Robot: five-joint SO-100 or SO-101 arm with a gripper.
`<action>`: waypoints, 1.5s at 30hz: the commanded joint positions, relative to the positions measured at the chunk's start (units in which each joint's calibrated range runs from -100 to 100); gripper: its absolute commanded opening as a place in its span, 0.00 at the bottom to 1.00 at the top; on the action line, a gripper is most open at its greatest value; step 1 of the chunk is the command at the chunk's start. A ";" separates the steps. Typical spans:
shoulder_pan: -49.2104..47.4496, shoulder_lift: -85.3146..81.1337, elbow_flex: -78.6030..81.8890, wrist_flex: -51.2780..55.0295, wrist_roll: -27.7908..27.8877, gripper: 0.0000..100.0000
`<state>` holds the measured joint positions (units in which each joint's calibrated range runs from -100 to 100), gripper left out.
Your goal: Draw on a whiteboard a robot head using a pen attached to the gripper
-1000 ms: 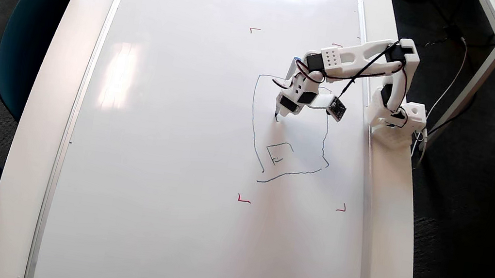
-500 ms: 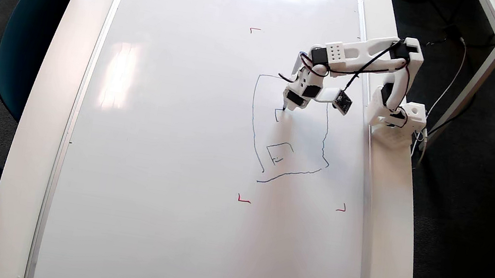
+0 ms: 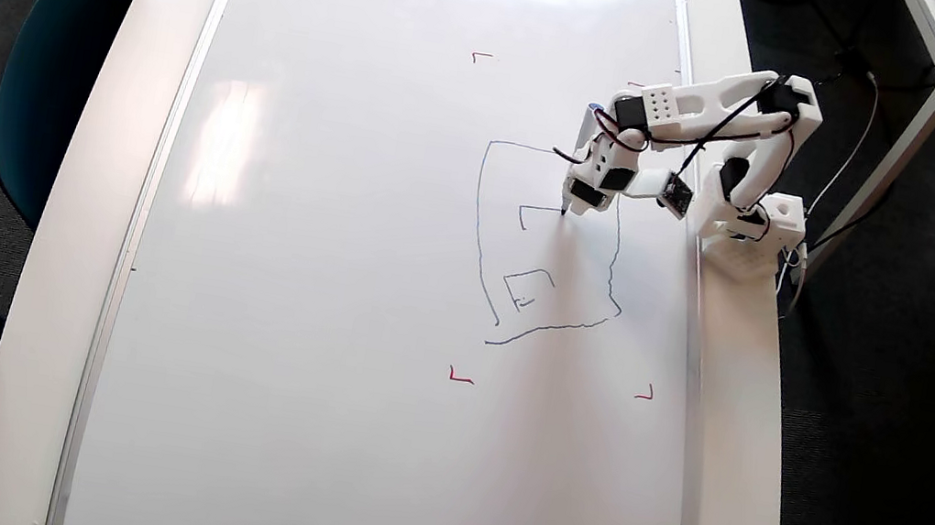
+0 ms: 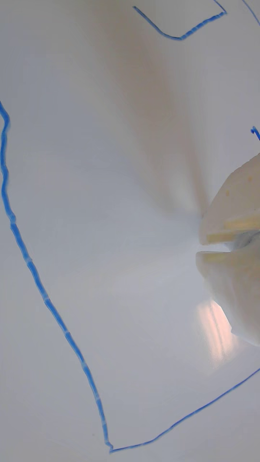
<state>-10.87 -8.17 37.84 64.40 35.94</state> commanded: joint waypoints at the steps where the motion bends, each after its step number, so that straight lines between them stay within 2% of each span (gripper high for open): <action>1: -2.11 -1.73 -0.06 -0.45 -0.21 0.01; 13: -6.10 0.12 -1.06 -3.58 -2.18 0.01; 35: -4.40 10.91 -15.50 -4.45 -2.18 0.01; 40: -3.66 9.56 -16.50 -3.06 -2.23 0.01; 45: -3.81 2.99 -20.04 4.50 -2.28 0.01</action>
<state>-14.77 0.67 20.96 65.34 33.67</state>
